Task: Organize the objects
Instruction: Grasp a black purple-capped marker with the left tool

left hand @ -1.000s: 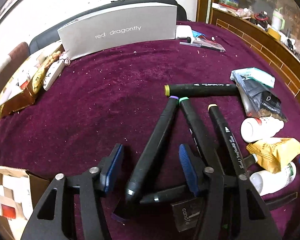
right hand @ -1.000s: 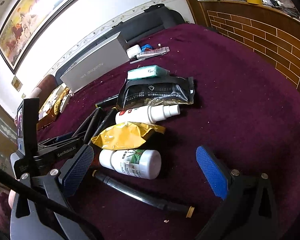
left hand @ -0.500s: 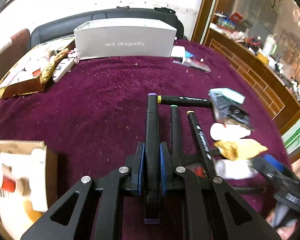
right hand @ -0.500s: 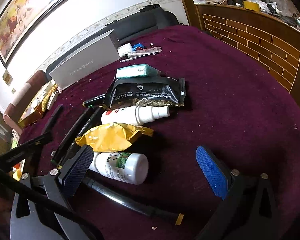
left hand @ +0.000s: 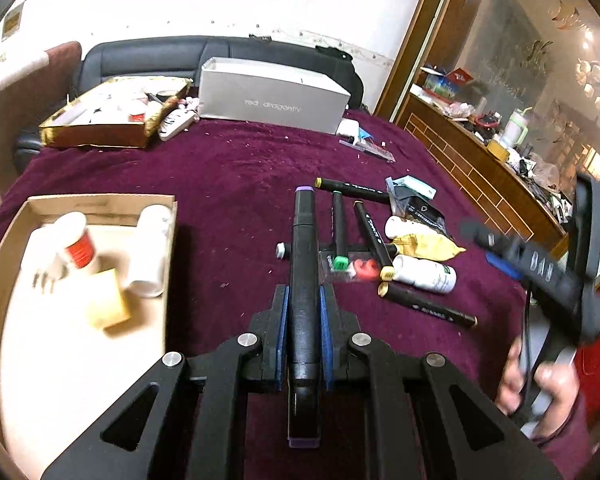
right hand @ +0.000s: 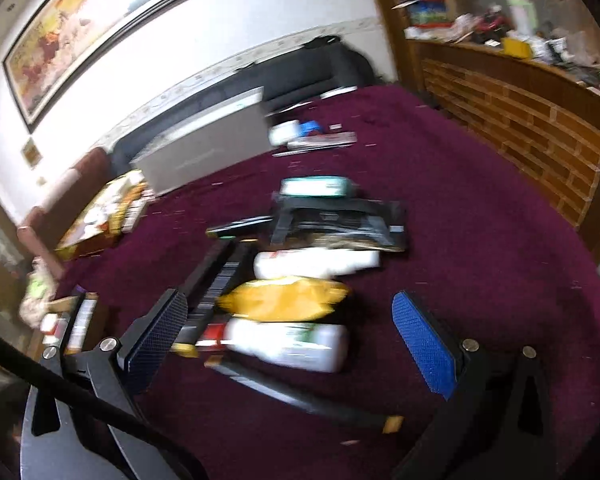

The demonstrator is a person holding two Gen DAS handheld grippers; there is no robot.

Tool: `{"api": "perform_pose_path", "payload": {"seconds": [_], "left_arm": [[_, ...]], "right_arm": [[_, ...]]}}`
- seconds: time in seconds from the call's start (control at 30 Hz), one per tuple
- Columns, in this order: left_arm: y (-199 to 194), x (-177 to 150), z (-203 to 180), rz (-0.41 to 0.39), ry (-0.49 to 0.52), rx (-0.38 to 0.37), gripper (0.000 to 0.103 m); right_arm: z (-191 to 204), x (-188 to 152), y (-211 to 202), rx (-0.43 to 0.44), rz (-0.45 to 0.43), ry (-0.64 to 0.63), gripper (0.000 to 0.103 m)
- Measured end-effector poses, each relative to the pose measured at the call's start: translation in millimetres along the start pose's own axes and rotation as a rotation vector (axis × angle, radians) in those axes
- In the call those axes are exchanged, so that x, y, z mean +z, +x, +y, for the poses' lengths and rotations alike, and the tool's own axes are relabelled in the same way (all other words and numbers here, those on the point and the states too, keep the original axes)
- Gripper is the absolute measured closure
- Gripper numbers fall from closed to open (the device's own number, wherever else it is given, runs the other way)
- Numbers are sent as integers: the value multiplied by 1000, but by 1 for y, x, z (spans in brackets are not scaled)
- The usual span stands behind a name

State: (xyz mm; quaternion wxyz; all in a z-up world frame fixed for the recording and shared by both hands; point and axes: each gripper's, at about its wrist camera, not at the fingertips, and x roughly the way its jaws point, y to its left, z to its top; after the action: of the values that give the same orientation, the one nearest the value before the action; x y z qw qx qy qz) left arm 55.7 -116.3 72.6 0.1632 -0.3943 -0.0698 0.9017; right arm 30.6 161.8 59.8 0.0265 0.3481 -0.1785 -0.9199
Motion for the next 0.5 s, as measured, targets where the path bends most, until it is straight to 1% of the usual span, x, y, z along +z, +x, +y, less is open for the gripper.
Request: {"api": "perform_pose_path", "payload": {"seconds": [0.1,0.17,0.23,0.3,0.37,0.4,0.43,0.5], "left_arm": [[-11,-8,5,-17,-20,-10,92],[-16,-12,10,-23,-34,-17,92],[-22,-16,16,-33,-47,-15,92],[-26,-20,22,-36,-55,-10,92],[-30,-24,29,-39,-65,-6,92],[-31,-26,33,-38,-68,-3,92],[-32,-27,36,-40,-71,0,92],[-34,-28,42,-44,-77,5,92]], "right_arm": [[25,16,13,130,98,0,0],[43,25,35,224,201,24,0],[55,27,57,263,273,38,0],[69,26,81,226,320,27,5],[78,24,101,183,356,11,14],[82,23,110,156,372,-2,16],[85,22,117,125,376,-17,22],[90,21,126,51,374,-51,25]]}}
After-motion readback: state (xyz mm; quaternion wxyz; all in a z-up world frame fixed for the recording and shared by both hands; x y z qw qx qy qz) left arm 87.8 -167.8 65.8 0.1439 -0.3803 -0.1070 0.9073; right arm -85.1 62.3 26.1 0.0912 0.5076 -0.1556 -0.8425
